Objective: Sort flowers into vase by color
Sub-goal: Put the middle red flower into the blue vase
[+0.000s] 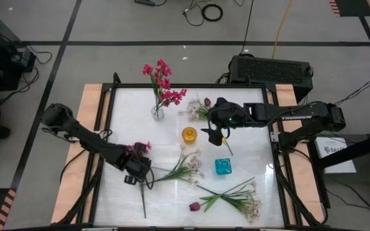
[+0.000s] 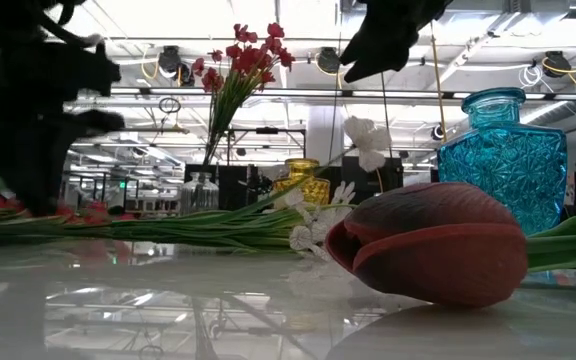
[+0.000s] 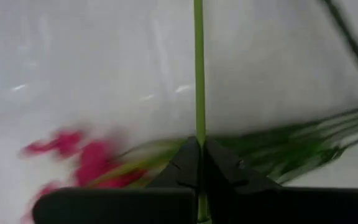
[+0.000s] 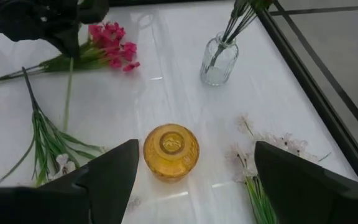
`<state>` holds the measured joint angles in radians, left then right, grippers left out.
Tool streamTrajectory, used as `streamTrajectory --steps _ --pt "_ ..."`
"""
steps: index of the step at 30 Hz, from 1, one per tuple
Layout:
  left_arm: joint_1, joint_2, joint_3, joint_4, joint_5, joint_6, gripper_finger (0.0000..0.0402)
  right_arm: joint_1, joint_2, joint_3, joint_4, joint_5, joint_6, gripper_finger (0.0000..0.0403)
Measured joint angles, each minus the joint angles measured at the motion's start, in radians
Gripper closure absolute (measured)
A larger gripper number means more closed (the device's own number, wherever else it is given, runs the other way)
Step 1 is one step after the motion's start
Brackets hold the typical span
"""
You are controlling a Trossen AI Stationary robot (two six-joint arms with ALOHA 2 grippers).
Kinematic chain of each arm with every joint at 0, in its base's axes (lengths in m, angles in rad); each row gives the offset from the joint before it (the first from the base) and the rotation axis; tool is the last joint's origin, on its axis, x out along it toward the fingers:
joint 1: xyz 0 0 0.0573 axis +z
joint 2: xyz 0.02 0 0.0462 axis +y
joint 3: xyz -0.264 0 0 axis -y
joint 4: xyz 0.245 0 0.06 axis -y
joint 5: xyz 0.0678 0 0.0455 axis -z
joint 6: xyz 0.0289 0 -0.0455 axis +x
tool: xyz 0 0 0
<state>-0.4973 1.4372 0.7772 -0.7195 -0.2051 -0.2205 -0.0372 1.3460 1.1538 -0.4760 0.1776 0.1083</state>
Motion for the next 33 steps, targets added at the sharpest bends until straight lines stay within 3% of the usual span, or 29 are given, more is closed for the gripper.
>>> streamTrajectory --steps 10,19,25,33 --pt "0.000 0.000 0.319 -0.394 -0.213 0.058 0.0392 0.024 0.000 0.000 0.076 -0.124 -0.020 0.0091" --pt "0.026 0.000 0.506 -0.341 -0.419 0.282 0.0392 0.126 0.000 0.000 0.283 -0.183 -0.090 0.0091" --pt "0.113 0.000 0.560 -0.261 -0.424 0.342 0.0393 0.202 0.000 0.000 0.402 -0.175 -0.152 0.0091" --pt "0.188 0.000 0.561 -0.178 -0.352 0.414 0.0393 0.233 0.014 0.000 0.335 0.011 -0.211 0.0135"
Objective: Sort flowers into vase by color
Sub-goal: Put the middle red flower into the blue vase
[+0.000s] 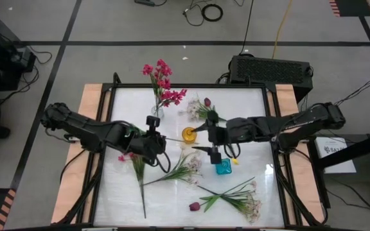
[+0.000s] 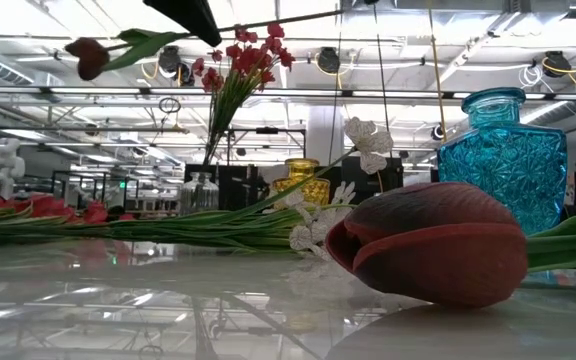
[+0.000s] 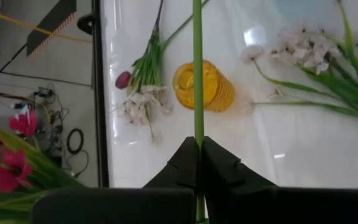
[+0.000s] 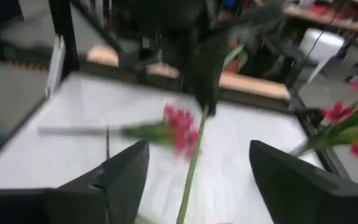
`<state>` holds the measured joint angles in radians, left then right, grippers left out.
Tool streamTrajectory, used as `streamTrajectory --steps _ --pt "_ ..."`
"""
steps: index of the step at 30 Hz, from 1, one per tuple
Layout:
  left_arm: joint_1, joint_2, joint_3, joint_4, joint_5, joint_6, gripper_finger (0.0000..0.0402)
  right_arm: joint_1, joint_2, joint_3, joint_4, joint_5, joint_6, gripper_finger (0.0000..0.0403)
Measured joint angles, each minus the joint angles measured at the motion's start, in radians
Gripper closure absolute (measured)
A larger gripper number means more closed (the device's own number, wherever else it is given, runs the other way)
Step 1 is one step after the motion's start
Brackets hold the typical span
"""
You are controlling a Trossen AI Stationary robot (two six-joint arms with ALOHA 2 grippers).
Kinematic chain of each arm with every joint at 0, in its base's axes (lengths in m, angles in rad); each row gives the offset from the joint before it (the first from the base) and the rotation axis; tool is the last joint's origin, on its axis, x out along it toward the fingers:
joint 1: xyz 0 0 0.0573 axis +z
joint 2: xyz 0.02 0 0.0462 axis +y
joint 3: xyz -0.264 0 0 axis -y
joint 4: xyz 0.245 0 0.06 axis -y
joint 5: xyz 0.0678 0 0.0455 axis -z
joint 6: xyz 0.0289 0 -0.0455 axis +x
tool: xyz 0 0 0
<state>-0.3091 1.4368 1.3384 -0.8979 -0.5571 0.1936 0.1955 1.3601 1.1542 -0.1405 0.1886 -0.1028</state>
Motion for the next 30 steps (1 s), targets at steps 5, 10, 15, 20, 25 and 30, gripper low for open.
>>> streamTrajectory --steps 5,10,15,20,25,30 --pt "0.024 0.000 0.000 0.018 0.003 0.019 0.0393 -0.006 0.052 0.000 -0.054 0.012 -0.015 0.0178" --pt "0.029 0.000 0.000 0.021 0.009 0.024 0.0393 -0.009 0.081 0.000 -0.039 0.074 -0.049 0.0208" --pt "0.029 0.000 0.000 0.021 0.009 0.026 0.0393 -0.027 0.084 0.000 -0.037 0.075 -0.051 0.0251" --pt "0.029 0.000 0.000 0.021 0.009 0.027 0.0393 -0.032 0.084 0.000 -0.041 0.071 -0.052 0.0314" --pt "0.029 0.000 0.000 0.021 0.008 0.029 0.0393 -0.035 0.084 0.000 -0.072 0.067 -0.060 0.0385" --pt "0.029 0.000 0.000 0.021 0.008 0.025 0.0391 -0.035 0.084 0.000 -0.073 0.068 -0.066 0.0394"
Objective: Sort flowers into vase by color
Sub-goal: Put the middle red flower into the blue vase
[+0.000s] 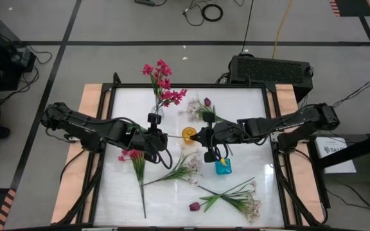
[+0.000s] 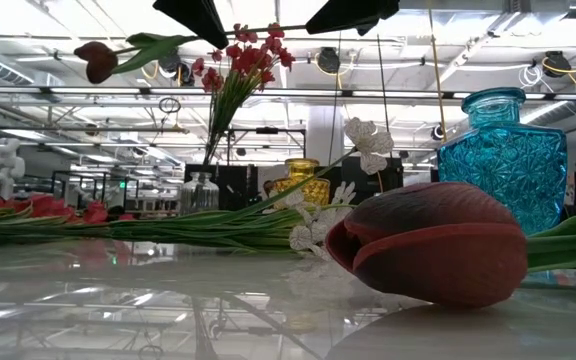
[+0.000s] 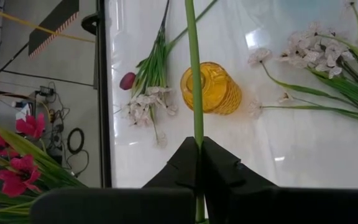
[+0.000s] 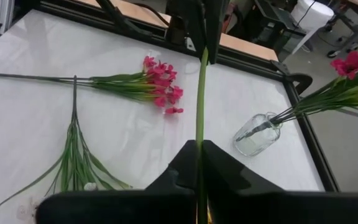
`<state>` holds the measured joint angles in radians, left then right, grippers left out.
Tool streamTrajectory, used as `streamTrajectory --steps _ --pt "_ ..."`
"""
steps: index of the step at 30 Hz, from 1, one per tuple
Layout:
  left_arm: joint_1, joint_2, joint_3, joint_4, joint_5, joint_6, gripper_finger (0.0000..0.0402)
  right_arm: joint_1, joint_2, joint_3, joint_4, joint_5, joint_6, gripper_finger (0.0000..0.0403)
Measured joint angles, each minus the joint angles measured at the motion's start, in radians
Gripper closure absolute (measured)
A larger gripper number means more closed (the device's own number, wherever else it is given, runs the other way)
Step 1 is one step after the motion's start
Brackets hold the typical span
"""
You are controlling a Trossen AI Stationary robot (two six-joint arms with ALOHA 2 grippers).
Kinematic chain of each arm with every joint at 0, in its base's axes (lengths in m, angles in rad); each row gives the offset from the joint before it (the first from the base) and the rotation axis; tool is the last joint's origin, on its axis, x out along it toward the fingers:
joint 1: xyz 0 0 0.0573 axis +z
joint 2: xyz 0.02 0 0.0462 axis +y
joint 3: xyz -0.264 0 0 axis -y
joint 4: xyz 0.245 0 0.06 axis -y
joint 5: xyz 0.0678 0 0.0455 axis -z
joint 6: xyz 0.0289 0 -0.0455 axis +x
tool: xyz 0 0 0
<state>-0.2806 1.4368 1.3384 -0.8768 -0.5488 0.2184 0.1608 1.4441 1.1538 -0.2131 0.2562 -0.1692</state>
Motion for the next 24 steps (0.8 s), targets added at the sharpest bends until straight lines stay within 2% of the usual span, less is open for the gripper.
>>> streamTrajectory --steps 9,14,20,24 --pt "-0.006 0.000 0.000 0.013 -0.025 -0.029 0.0379 -0.003 0.000 0.000 -0.003 0.002 -0.019 0.0401" --pt "-0.046 0.000 0.000 0.020 -0.037 -0.079 0.0330 -0.005 -0.020 0.000 -0.017 0.000 -0.018 0.0402" --pt "-0.126 -0.028 -0.001 0.013 -0.203 -0.140 0.0250 -0.005 -0.051 0.000 -0.064 0.000 0.004 0.0402" --pt "-0.207 -0.061 -0.001 0.006 -0.418 -0.230 0.0217 -0.005 -0.059 0.000 -0.082 0.000 0.008 0.0402"
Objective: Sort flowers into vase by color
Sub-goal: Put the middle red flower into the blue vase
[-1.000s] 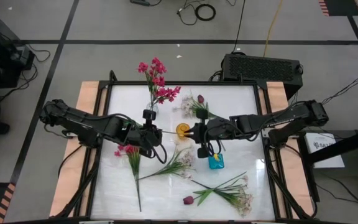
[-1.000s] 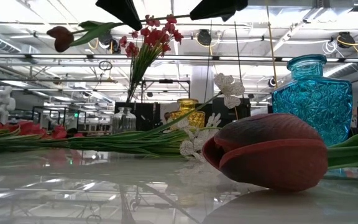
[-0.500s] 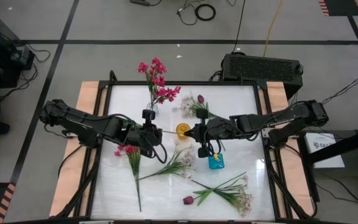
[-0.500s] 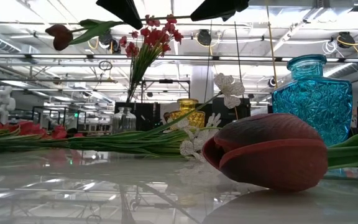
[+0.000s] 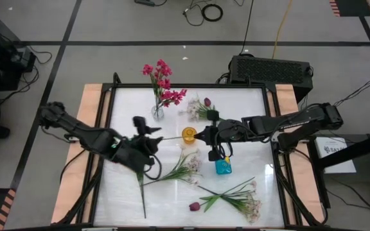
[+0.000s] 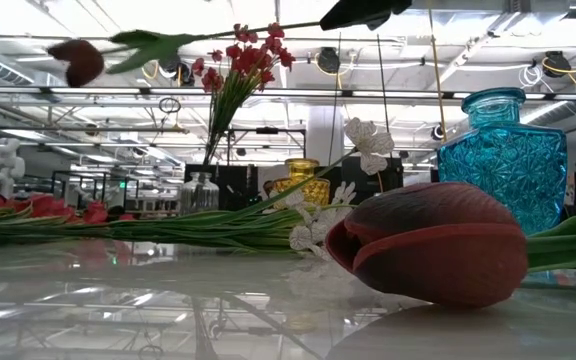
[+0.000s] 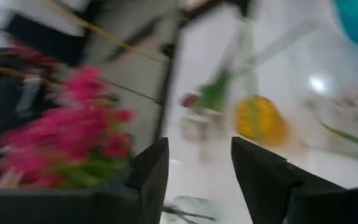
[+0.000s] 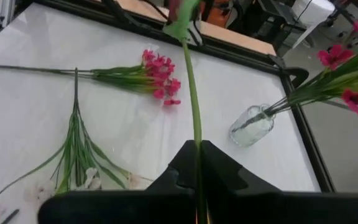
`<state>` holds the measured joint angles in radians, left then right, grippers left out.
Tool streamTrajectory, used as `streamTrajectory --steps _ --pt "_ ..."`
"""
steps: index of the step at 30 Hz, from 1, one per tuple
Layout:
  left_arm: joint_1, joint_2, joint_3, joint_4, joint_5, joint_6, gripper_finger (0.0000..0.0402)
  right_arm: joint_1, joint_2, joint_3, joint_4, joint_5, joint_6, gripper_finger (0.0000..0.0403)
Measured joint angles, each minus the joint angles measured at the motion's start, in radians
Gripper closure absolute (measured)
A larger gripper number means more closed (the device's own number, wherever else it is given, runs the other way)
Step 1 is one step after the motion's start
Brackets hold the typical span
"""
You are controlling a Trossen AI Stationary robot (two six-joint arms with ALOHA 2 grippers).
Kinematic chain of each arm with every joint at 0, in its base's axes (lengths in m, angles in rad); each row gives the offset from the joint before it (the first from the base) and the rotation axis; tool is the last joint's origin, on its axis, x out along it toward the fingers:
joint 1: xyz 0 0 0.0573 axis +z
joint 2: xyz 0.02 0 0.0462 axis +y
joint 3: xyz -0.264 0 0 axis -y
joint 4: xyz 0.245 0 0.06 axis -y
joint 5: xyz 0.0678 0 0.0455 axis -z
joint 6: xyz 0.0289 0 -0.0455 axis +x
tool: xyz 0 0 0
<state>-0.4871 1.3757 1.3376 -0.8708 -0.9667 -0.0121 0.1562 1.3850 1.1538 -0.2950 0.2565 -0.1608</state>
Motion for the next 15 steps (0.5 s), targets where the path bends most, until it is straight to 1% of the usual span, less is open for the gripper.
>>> streamTrajectory --steps 2,6,8,10,12,15 --pt "-0.052 -0.026 0.000 -0.006 -0.100 -0.069 0.0214 0.000 -0.007 0.000 0.003 0.003 0.004 0.0403" --pt "-0.166 -0.077 0.000 -0.006 -0.175 -0.210 0.0213 0.000 -0.056 0.000 -0.024 0.003 0.009 0.0403" --pt "-0.217 -0.098 -0.001 -0.006 -0.231 -0.302 0.0213 0.003 -0.099 0.000 -0.039 0.000 0.012 0.0403" --pt "-0.264 -0.113 -0.002 0.001 -0.280 -0.360 0.0213 0.003 -0.141 0.000 -0.032 0.000 0.019 0.0403" --pt "-0.317 -0.116 -0.002 0.021 -0.308 -0.371 0.0213 0.003 -0.178 -0.001 -0.037 0.008 0.027 0.0403" --pt "-0.378 -0.115 -0.002 0.101 -0.345 -0.318 0.0213 0.003 -0.235 -0.051 -0.007 0.035 0.042 0.0403"
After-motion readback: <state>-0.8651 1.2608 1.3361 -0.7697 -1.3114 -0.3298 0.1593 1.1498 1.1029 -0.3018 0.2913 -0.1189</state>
